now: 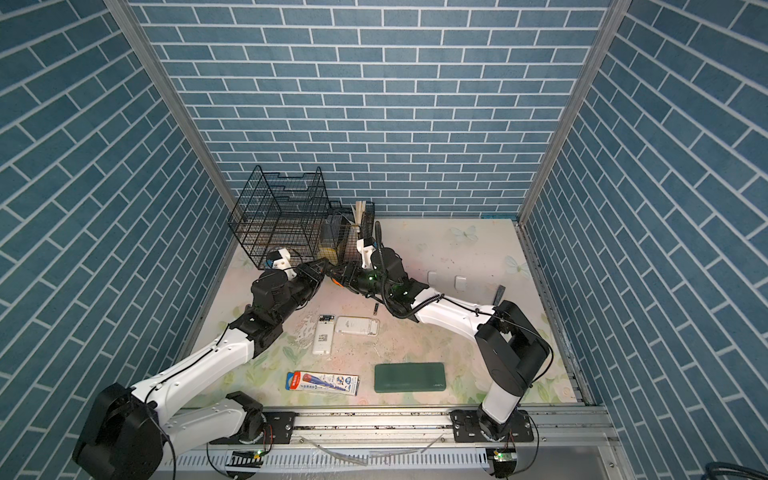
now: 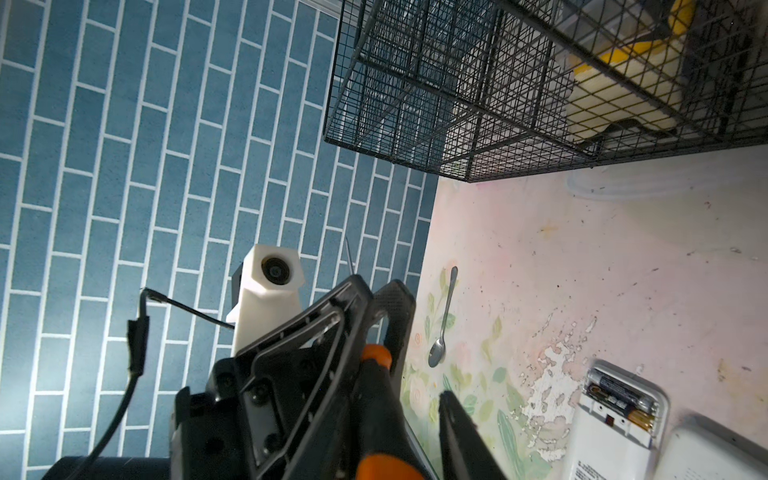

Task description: Unload the batteries from the remote control

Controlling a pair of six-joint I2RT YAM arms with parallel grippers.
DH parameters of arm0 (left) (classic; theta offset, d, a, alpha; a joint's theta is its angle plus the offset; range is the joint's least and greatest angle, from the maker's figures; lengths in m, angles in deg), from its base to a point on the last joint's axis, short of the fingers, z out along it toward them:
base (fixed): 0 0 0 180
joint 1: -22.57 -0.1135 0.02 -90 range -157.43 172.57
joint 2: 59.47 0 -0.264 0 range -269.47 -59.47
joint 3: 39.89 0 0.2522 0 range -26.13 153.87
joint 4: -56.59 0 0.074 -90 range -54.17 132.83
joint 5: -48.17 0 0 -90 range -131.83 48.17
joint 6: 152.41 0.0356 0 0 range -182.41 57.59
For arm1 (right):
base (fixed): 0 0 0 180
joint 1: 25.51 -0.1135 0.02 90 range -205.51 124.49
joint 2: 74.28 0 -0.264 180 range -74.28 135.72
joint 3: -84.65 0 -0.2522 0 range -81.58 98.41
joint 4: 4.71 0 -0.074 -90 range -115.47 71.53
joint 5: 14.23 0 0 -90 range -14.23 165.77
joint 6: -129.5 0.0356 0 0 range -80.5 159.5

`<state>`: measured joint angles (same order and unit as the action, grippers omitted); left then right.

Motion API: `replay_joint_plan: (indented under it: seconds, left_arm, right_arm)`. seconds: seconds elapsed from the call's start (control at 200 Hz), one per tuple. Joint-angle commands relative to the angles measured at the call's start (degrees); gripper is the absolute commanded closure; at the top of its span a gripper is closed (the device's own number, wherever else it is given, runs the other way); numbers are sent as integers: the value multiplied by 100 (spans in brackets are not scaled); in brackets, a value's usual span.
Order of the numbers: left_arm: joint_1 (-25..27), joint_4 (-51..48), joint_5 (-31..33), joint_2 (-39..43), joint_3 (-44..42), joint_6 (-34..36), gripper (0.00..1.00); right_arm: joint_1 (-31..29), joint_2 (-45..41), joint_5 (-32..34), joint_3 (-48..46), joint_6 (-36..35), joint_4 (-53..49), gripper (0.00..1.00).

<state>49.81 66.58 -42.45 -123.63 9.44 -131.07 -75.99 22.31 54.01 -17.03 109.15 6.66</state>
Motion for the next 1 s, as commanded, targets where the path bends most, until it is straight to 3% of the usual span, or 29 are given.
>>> replay_joint_plan:
  seconds: [0.0,0.275,0.445,0.565,0.75,0.995]
  left_arm:
    - [11,-62,236,94,187,266,100]
    - [18,58,272,88,84,204,100]
    - [19,103,291,134,-5,195,100]
    - [24,130,301,149,-83,171,100]
    - [22,89,239,221,-97,217,100]
    - [-23,-306,286,445,-165,331,65]
  right_arm:
    - [-66,-36,66,235,151,80,63]
    - [-70,-14,137,225,154,159,69]
    - [-54,19,189,233,270,361,91]
    - [-39,-24,214,211,264,362,100]
    - [33,-88,116,177,149,279,100]
    - [188,-251,-228,163,-138,-278,100]
